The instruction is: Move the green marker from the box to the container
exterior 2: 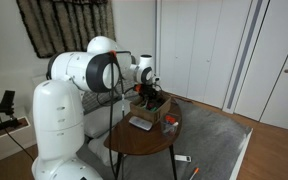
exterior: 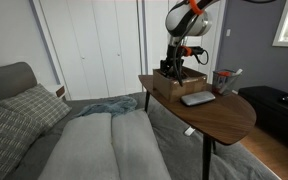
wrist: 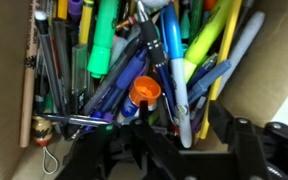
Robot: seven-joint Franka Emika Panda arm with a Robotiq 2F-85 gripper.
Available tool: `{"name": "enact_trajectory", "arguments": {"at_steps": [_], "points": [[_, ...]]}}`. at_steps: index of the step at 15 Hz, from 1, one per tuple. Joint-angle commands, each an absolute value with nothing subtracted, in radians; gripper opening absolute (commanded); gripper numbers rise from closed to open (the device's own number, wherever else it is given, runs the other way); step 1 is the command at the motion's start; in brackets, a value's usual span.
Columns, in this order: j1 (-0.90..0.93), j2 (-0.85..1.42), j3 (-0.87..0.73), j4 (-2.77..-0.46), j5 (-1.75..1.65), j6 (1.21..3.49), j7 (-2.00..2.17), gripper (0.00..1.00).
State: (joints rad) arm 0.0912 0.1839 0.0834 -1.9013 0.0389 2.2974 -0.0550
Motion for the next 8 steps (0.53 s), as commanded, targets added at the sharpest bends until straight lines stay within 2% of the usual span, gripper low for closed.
{"name": "enact_trajectory", "arguments": {"at_steps": [1, 6, 8], "points": [[0.089, 0.229, 0.08, -1.851, 0.008, 2.299, -0.06, 0.42], [0.086, 0.241, 0.085, -1.84, 0.013, 2.296, -0.078, 0.06], [0.086, 0.241, 0.085, -1.844, 0.013, 2.297, -0.082, 0.0]]}}
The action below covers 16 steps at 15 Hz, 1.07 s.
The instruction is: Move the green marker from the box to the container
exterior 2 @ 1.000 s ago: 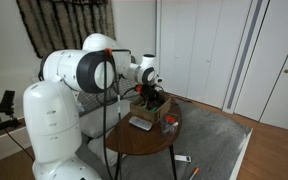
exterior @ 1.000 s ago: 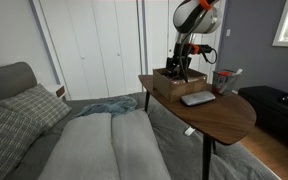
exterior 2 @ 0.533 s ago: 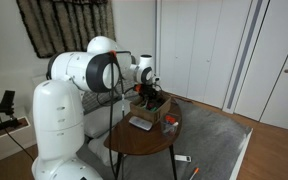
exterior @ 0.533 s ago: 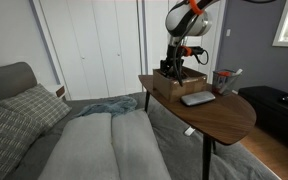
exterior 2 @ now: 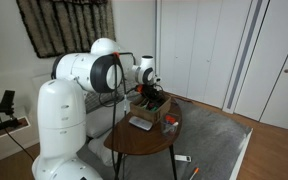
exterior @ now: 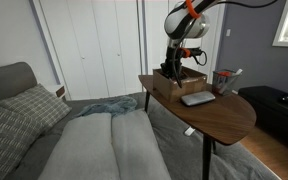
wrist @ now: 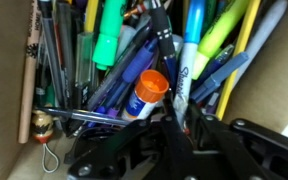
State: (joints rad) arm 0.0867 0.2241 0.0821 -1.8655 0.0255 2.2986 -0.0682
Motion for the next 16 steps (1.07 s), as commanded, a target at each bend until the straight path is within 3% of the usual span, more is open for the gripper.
{"name": "enact_trajectory", "arguments": {"at_steps": [1, 10, 16], "points": [[0.087, 0.238, 0.085, -1.847, 0.012, 2.296, -0.08, 0.01], [0.074, -0.181, 0.068, -2.087, -0.083, 2.486, 0.045, 0.03], [-0.094, -0.456, 0.076, -2.316, -0.309, 2.581, 0.27, 0.03]]}}
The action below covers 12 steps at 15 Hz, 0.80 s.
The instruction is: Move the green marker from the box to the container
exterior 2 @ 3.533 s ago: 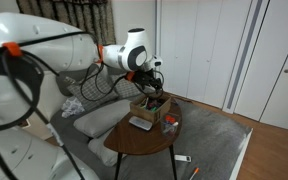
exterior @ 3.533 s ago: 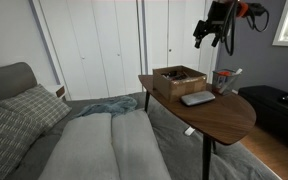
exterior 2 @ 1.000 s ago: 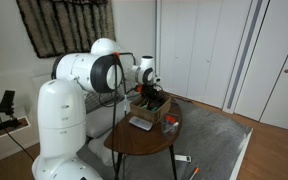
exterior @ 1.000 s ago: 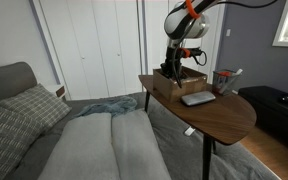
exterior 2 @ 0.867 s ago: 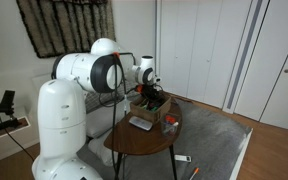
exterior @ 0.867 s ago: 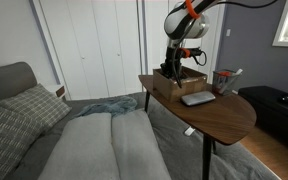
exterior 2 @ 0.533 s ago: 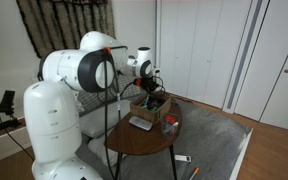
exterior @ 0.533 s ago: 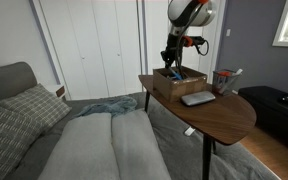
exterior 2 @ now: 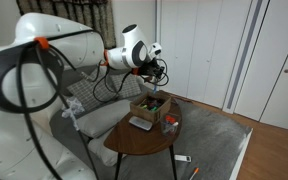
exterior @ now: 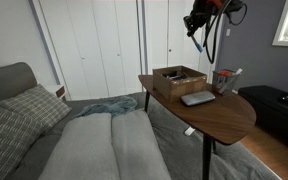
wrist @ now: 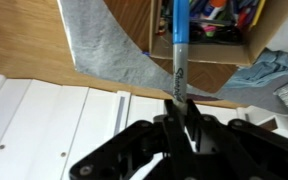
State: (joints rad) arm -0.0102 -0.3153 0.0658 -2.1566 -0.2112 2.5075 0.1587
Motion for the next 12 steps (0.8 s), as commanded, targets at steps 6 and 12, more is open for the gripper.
{"name": "enact_trajectory", "arguments": {"at_steps": [6, 12], "points": [[-0.398, -0.507, 0.179, -2.489, -0.525, 2.768, 0.566, 0.03], [-0.5, -0.469, 0.326, -2.545, -0.604, 2.742, 0.753, 0.03]]}}
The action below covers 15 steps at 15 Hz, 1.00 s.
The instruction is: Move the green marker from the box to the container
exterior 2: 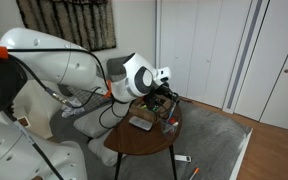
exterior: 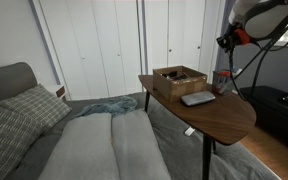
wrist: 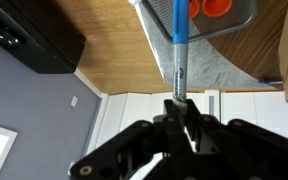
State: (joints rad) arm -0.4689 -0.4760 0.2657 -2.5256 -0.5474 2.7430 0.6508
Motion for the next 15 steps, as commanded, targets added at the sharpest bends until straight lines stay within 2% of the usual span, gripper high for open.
{"name": "enact_trajectory", "arguments": {"at_steps": [1, 7, 8, 10, 13, 15], "points": [[-0.501, -0.463, 0.337, -2.549, -0.619, 2.748, 0.774, 0.03], [-0.568, -0.448, 0.432, -2.545, -0.674, 2.766, 0.848, 0.03], [-0.564, -0.449, 0.436, -2.549, -0.664, 2.758, 0.844, 0.39], [-0.562, -0.453, 0.436, -2.551, -0.651, 2.752, 0.831, 0.44], [-0.545, -0.488, 0.412, -2.555, -0.621, 2.752, 0.819, 0.66], [-0.374, -0.487, 0.258, -2.57, -0.497, 2.827, 0.73, 0.79]]}}
